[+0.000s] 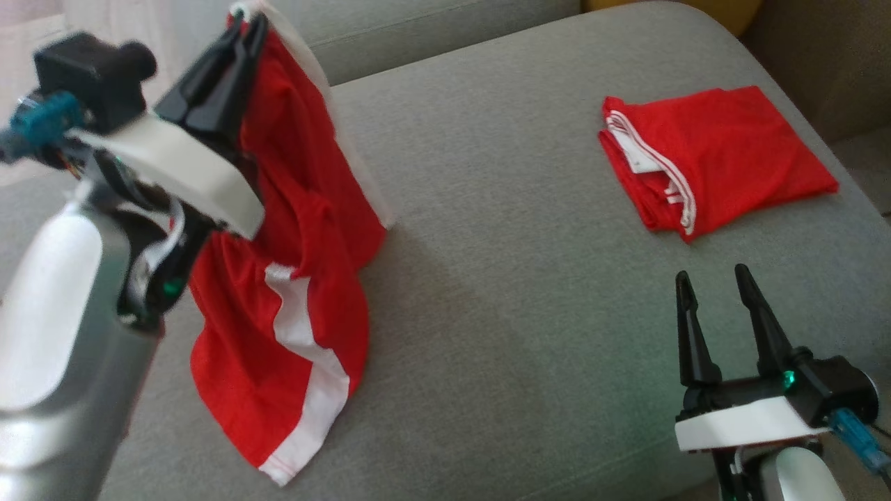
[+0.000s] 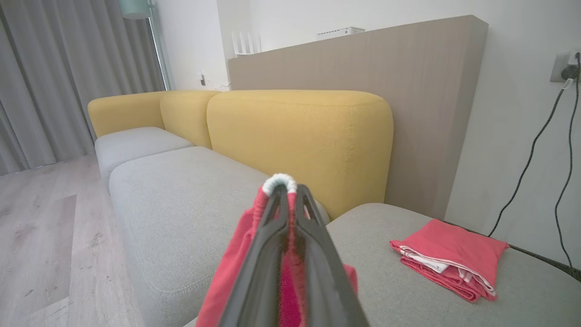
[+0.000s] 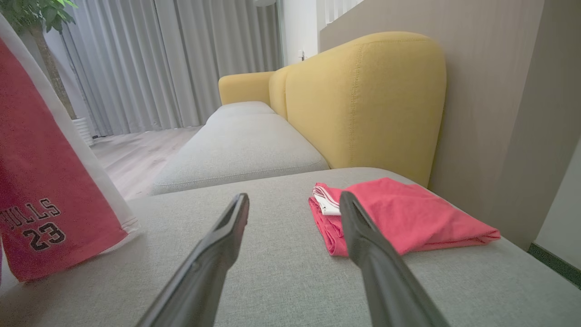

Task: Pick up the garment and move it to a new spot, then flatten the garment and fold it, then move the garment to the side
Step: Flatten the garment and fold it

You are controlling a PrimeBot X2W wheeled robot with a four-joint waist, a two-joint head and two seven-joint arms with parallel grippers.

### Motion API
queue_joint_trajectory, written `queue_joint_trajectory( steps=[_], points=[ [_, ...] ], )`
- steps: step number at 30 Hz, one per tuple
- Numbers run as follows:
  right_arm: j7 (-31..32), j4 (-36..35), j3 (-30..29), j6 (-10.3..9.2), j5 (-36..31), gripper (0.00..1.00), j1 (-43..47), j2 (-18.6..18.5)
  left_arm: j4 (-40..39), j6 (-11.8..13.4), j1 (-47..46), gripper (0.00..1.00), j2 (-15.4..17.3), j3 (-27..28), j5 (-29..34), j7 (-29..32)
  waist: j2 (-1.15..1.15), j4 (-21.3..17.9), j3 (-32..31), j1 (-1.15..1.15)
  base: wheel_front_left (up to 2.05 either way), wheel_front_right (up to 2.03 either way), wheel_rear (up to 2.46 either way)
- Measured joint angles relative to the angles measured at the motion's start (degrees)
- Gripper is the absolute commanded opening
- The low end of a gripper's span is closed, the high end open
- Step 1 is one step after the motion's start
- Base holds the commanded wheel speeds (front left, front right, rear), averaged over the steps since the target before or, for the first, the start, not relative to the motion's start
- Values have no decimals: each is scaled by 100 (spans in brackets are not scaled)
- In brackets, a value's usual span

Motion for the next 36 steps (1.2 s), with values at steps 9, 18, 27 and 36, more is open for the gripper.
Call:
queue_joint_trajectory(
  steps=[9,18,27,36],
  points=[
    [0,4,19,0,0,100,0,0,898,-315,-536,0,-93,-35,55,-867,0,-282,31,0,0,0,0],
    [0,-10,-102,0,-5,100,2,0,653,-495,-580,0,-561,-511,-659,-1544,0,-194,61,0,0,0,0],
    [0,1,-274,0,-56,100,24,0,-280,-498,1578,0,-509,-1592,-1662,-1527,0,295,6,0,0,0,0],
    [0,67,-398,0,-186,100,270,1,-42,-80,3975,0,168,-1760,-1907,-1940,0,963,-206,0,0,0,0]
  ],
)
